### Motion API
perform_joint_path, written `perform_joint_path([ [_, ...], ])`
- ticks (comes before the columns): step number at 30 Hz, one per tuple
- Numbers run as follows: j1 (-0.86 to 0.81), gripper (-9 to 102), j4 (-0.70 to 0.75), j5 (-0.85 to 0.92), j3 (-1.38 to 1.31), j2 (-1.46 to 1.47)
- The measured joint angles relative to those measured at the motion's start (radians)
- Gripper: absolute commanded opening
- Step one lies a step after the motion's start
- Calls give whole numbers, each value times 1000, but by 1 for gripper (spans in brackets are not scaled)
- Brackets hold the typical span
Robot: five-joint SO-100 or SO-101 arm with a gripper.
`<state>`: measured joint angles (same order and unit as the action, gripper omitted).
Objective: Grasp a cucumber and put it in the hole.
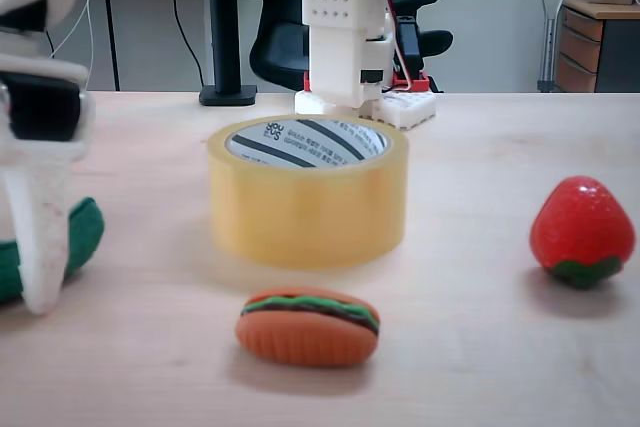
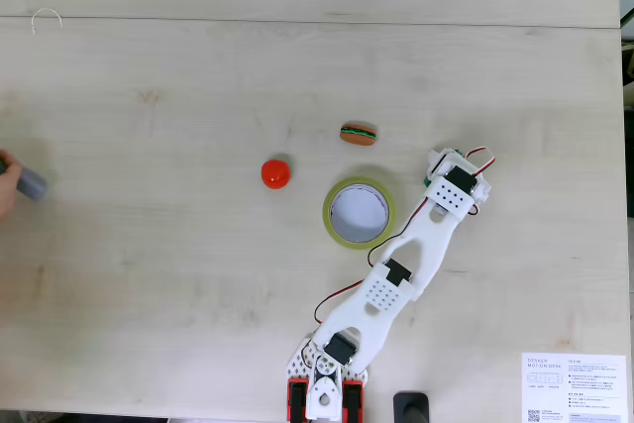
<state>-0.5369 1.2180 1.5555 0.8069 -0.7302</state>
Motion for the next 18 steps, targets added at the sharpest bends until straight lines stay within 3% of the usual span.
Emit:
perform_joint_path([
  [18,6,18,112,3,-31,11],
])
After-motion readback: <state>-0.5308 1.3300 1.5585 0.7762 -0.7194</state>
